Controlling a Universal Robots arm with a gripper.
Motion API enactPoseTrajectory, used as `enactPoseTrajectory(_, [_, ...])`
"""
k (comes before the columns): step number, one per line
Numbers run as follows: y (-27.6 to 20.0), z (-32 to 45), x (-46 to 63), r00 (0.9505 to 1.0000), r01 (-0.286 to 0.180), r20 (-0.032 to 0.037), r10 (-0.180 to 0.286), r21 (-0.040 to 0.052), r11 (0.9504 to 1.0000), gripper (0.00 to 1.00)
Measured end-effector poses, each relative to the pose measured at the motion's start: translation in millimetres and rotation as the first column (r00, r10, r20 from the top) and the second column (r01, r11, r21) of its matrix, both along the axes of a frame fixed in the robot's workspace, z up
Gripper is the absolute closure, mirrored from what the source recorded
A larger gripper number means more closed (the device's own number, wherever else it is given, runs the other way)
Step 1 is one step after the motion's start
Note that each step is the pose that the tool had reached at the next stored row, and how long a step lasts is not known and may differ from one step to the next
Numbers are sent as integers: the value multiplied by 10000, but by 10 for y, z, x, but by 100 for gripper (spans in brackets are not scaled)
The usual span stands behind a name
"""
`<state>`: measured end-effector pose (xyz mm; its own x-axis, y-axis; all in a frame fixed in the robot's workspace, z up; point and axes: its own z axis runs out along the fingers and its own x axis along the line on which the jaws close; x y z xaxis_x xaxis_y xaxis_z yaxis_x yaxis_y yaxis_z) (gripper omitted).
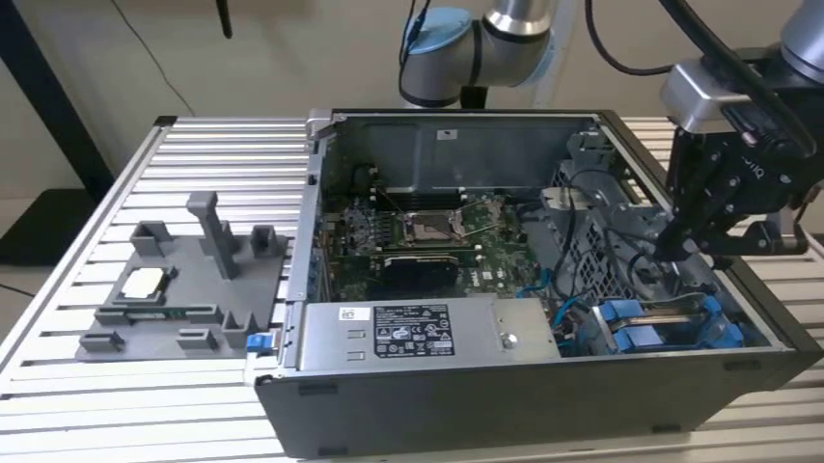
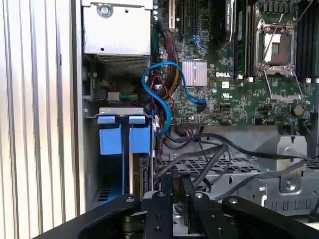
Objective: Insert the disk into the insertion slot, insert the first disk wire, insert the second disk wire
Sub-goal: 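Insert the first disk wire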
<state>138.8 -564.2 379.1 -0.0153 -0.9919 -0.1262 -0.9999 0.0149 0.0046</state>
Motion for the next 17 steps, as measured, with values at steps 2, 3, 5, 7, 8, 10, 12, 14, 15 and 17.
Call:
enactPoseTrajectory(2, [-7,-6,0,10000,0,23,1,-90,10000,81])
enactPoseTrajectory(3, [-11,-9,0,10000,0,31,1,-140,9999,81])
enactPoseTrajectory(5, [-18,-15,0,10000,0,40,1,-286,9996,81])
enactPoseTrajectory(7, [-23,-20,0,10000,0,45,3,-482,9988,81])
enactPoseTrajectory(8, [-25,-22,0,10000,0,47,3,-580,9983,81])
enactPoseTrajectory(10, [-30,-26,0,10000,1,52,3,-777,9970,81])
enactPoseTrajectory(12, [-34,-31,0,10000,1,58,4,-958,9954,81])
enactPoseTrajectory(14, [-35,-41,0,10000,2,66,5,-1091,9940,81])
enactPoseTrajectory(15, [-36,-43,0,10000,2,66,5,-1107,9939,81])
enactPoseTrajectory(17, [-35,-43,0,10000,2,66,5,-1110,9938,81])
